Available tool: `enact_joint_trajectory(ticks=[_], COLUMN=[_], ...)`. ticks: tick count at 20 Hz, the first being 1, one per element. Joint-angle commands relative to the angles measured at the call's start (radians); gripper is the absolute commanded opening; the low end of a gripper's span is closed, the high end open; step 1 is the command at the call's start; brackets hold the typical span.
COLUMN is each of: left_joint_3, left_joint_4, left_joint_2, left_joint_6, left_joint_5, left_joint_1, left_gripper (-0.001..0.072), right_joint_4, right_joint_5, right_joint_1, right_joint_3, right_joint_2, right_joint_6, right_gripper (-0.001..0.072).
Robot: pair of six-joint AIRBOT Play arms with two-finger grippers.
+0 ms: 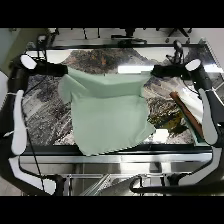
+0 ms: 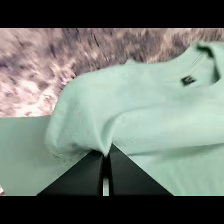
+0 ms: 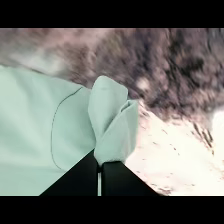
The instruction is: Fold the shirts.
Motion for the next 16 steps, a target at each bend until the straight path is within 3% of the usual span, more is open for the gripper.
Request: enact_joint_trajectory(ticks=[1, 2, 3, 5, 9, 16], left_joint_3=[0.186, 0.237, 0.264, 0.242, -0.056, -0.93], left_joint_4=[-0.117, -0.145, -0.167, -0.187, -0.216, -0.209], left_joint_2=[-0.224, -0.243, -0.244, -0.194, 0.015, 0.47], left_joint_6=[-0.02, -0.045, -0.095, -0.169, -0.171, -0.159], left_joint_5=[-0.127, -0.177, -0.224, -0.328, -0.511, -0.461], left_joint_1=[-0.004, 0.004, 0.015, 0.051, 0.114, 0.095], left_gripper=[0.0125, 0.0501, 0.0699, 0.0698, 0.0698, 0.0698], right_joint_4=[-0.014, -0.014, -0.015, -0.016, -0.018, -0.026], right_joint_5=[-0.042, -0.042, -0.041, -0.035, 0.016, 0.07], right_joint_1=[0.0, 0.0, 0.0, -0.01, -0.052, -0.127], right_joint_3=[-0.01, -0.01, -0.008, -0.007, -0.007, -0.007], right_joint_2=[-0.116, -0.117, -0.116, -0.108, -0.093, -0.092], right_joint_6=[0.023, 0.022, 0.015, 0.015, 0.014, 0.015], right_gripper=[0.0023, 0.0023, 0.0023, 0.0024, 0.0024, 0.0024])
